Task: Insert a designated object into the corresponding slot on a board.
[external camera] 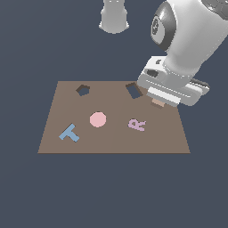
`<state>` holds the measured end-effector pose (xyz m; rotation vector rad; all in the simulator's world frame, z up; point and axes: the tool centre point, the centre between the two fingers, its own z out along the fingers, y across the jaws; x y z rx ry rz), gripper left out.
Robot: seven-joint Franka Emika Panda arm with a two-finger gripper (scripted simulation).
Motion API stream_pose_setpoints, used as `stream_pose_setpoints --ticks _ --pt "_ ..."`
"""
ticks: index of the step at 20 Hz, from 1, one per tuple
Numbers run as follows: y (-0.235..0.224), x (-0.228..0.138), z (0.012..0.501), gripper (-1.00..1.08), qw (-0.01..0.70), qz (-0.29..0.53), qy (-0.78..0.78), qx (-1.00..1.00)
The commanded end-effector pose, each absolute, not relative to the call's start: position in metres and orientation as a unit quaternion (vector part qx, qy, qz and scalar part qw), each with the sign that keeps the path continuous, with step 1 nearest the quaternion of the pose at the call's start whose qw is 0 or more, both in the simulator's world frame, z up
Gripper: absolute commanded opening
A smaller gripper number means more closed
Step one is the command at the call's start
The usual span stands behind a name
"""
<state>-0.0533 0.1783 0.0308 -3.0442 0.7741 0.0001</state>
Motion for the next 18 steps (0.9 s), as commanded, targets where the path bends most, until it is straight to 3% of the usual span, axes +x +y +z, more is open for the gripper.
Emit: stream_pose_setpoints --ticks 1,18 --pt "0.176 -0.056 0.031 -1.00 0.000 0.000 0.232 -0.973" --pt "0.137 -0.090 0.036 -1.00 0.000 0.000 0.019 -1.000"
